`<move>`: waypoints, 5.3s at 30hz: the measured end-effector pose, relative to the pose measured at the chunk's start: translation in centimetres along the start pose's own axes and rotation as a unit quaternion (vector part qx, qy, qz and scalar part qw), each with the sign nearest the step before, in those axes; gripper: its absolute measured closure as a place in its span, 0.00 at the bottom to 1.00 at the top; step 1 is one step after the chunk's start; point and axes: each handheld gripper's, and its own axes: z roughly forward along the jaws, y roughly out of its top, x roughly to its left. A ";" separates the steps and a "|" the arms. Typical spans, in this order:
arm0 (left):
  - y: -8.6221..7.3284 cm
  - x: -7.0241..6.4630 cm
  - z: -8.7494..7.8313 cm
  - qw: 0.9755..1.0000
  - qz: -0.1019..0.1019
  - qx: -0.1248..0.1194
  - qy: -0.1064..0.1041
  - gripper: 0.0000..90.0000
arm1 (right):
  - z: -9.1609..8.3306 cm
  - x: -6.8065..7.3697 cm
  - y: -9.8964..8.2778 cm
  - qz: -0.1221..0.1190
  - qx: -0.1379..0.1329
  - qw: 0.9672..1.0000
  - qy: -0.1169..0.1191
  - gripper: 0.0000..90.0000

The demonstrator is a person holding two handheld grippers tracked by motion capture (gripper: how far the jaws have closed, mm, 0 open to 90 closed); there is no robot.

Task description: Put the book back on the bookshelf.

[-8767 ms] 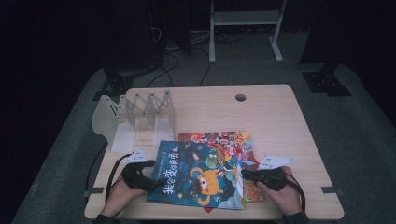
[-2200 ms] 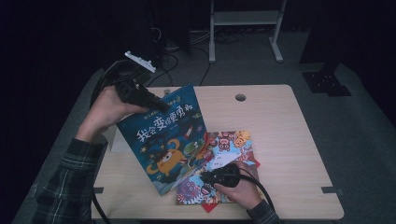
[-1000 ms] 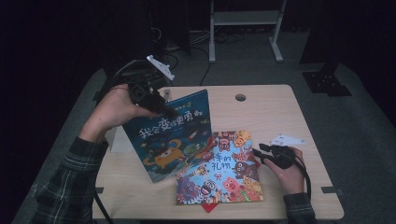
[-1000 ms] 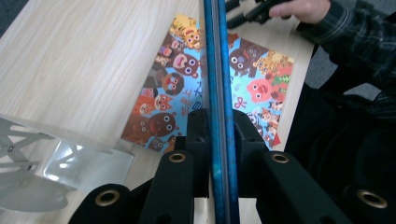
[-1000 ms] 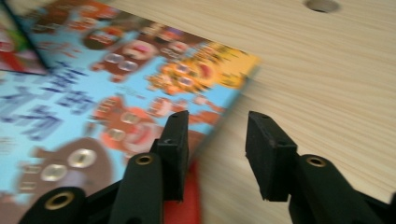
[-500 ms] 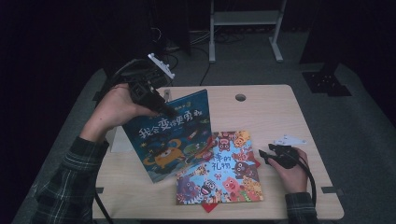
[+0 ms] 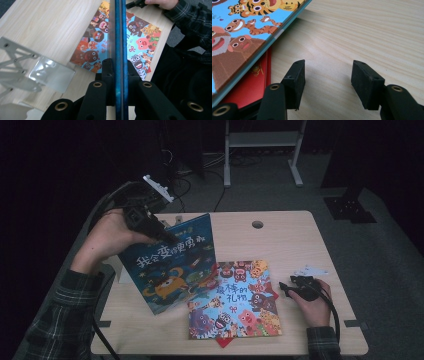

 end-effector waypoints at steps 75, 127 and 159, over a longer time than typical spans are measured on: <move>-16.0 13.5 -7.3 0.895 -0.400 -0.049 0.192 0.91 | 0.2 -0.2 0.1 0.006 0.008 1.000 -0.006 0.35; -17.0 15.4 -7.0 0.864 -0.441 -0.064 0.235 0.75 | 0.1 -0.3 0.1 0.006 0.007 1.000 -0.007 0.36; -16.0 12.0 -11.0 0.882 -0.361 -0.129 0.272 1.00 | 0.1 -0.3 0.1 0.007 0.007 1.000 -0.006 0.36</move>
